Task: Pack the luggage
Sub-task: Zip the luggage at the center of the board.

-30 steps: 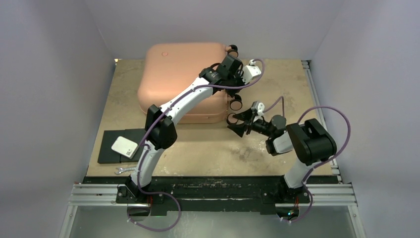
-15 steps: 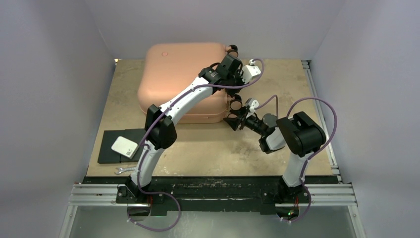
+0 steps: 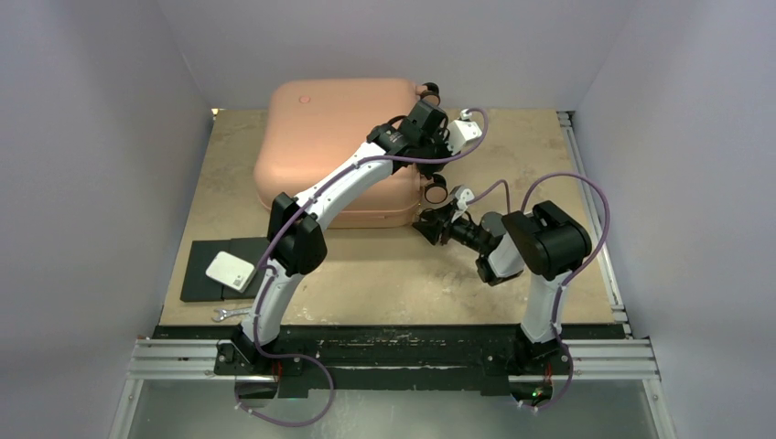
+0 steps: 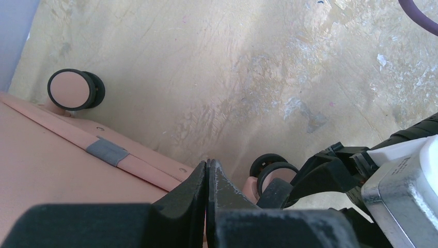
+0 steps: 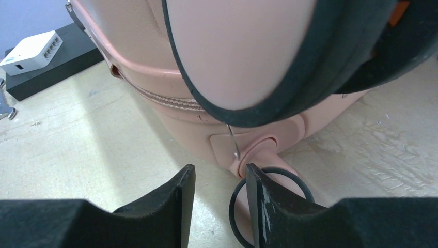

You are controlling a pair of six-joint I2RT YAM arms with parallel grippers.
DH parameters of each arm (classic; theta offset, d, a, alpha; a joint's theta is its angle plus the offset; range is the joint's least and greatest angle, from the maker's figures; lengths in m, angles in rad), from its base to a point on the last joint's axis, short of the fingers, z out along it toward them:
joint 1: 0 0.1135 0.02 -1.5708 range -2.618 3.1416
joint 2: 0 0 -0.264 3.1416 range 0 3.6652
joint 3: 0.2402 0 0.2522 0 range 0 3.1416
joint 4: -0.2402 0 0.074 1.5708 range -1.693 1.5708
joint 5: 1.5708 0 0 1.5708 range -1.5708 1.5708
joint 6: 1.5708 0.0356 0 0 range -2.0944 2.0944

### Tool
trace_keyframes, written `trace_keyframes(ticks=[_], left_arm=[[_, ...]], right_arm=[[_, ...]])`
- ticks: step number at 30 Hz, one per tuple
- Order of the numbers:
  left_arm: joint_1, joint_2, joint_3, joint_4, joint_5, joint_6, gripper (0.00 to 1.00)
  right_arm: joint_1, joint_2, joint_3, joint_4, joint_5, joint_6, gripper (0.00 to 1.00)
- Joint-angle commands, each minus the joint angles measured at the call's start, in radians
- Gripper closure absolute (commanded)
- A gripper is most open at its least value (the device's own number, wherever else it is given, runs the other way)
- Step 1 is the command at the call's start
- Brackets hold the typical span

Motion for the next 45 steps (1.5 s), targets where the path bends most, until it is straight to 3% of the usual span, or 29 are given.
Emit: trace_keyframes(ticks=[1, 19, 26, 30, 31, 39, 45], left_arm=[[0.047, 0.023, -0.044, -0.193, -0.029, -0.046, 1.00], [0.047, 0.019, -0.056, -0.195, -0.024, -0.048, 1.00], [0.047, 0.019, -0.050, -0.195, -0.020, -0.047, 1.00], [0.047, 0.019, -0.050, -0.199, -0.017, -0.047, 1.00], [0.048, 0.019, -0.049, -0.198, -0.017, -0.047, 1.00], [0.046, 0.016, -0.071, -0.216, 0.000, -0.027, 1.00], [0.047, 0.007, -0.152, -0.221, -0.003, -0.005, 1.00]], right_arm=[[0.004, 0.010, -0.018, 0.456, -0.005, 0.008, 0.55], [0.004, -0.093, 0.024, 0.346, 0.039, 0.081, 0.53], [0.004, -0.073, 0.037, 0.352, 0.015, 0.090, 0.74], [0.004, -0.071, 0.042, 0.346, 0.026, 0.088, 0.98], [0.004, -0.073, 0.043, 0.332, 0.029, 0.083, 1.00], [-0.016, -0.093, 0.065, 0.152, 0.177, 0.116, 1.00], [-0.077, -0.073, 0.104, 0.087, 0.161, 0.241, 1.00]])
